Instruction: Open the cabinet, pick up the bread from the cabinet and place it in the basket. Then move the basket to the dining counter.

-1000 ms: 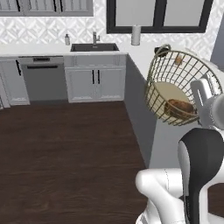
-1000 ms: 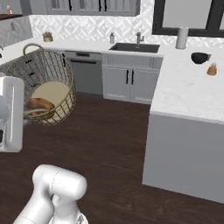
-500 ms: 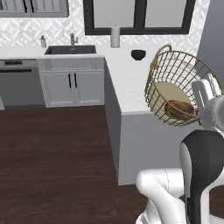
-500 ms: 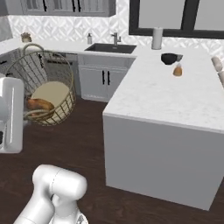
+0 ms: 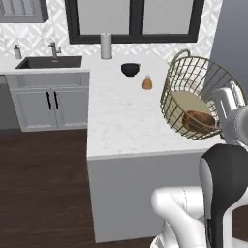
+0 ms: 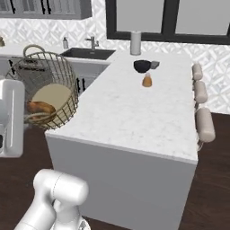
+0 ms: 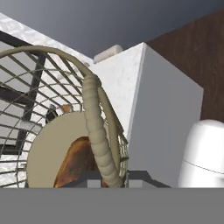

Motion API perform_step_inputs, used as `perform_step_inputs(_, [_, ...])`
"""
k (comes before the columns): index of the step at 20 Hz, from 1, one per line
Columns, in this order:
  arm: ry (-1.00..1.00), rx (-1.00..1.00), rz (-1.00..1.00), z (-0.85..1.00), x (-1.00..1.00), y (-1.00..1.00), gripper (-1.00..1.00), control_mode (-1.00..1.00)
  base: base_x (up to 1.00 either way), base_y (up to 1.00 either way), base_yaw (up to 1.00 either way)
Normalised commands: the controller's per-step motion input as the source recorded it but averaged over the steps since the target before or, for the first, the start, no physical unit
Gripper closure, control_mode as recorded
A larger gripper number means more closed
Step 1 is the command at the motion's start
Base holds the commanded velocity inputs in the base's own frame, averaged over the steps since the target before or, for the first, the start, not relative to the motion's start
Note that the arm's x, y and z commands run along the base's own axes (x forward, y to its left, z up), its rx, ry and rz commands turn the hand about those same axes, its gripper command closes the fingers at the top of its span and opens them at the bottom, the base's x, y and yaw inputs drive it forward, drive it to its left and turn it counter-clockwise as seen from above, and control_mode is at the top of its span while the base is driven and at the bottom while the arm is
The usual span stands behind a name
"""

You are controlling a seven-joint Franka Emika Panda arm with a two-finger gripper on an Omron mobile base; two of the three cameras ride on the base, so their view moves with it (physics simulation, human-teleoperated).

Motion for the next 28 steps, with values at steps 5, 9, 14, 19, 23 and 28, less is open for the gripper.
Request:
perform_step_inputs(5, [0.00, 0.00, 0.00, 0.00, 0.00, 0.00, 1.00, 1.00, 1.00, -0.85, 0.00])
perform_step_inputs(9, [0.00, 0.00, 0.00, 0.00, 0.00, 0.00, 1.00, 1.00, 1.00, -0.23, 0.00])
perform_step_inputs(14, [0.00, 0.00, 0.00, 0.00, 0.00, 0.00, 1.00, 1.00, 0.92, 0.00, 0.00])
perform_step_inputs(19, [0.21, 0.05, 0.00, -0.64, 0.99, -0.20, 1.00, -1.00, 0.00, 0.00, 0.00])
perform_step_inputs(23, [0.35, 0.13, 0.05, -0.79, 1.00, -0.61, 1.00, -1.00, 0.00, 0.00, 0.00])
perform_step_inputs(28, [0.16, 0.02, 0.13, -0.80, 1.00, -0.45, 1.00, -1.00, 0.00, 0.00, 0.00])
